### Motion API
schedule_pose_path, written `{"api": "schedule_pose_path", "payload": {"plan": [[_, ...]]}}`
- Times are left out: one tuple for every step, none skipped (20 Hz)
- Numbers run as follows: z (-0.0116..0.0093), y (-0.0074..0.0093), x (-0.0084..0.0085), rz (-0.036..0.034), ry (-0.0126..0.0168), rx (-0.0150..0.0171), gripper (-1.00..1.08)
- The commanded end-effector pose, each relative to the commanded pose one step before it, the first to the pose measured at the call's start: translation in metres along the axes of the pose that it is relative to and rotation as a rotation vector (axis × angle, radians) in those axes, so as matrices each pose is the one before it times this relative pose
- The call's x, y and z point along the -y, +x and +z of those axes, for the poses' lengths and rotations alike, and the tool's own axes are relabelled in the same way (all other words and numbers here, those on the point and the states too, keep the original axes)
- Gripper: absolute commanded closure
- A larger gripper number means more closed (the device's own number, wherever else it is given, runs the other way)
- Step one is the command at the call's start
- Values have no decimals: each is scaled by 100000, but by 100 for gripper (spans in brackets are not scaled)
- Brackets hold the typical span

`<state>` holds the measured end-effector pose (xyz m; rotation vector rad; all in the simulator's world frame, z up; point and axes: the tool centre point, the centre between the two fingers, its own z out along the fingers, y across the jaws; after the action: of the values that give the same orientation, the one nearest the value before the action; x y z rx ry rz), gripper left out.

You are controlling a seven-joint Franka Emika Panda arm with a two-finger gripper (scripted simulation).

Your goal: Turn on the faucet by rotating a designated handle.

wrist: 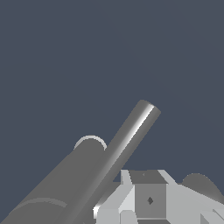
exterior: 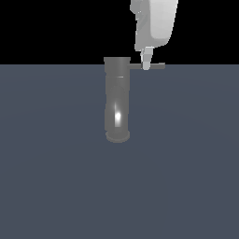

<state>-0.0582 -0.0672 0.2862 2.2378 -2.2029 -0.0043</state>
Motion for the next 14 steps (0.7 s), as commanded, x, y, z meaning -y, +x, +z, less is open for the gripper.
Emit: {"api": "schedule_pose_path", "payload": {"plan": [[16,1387,669,1452,336,-138,108],[0,262,229,98,-2,1,108],[0,260,228,98,-2,1,108],[0,244,229,69,-1,1,108],[0,258,225,98,-2,1,108],[0,257,224,98,-2,2,108],[0,256,223,98,-2,2,108],[0,239,224,69,-2,2,108],[0,253,221,98,-2,3,108],[-1,237,222,69,-2,2,108],[0,251,219,98,-3,3,108],[0,250,217,98,-3,3,108],[-1,233,219,69,-2,3,108],[0,247,215,98,-3,4,108]]}}
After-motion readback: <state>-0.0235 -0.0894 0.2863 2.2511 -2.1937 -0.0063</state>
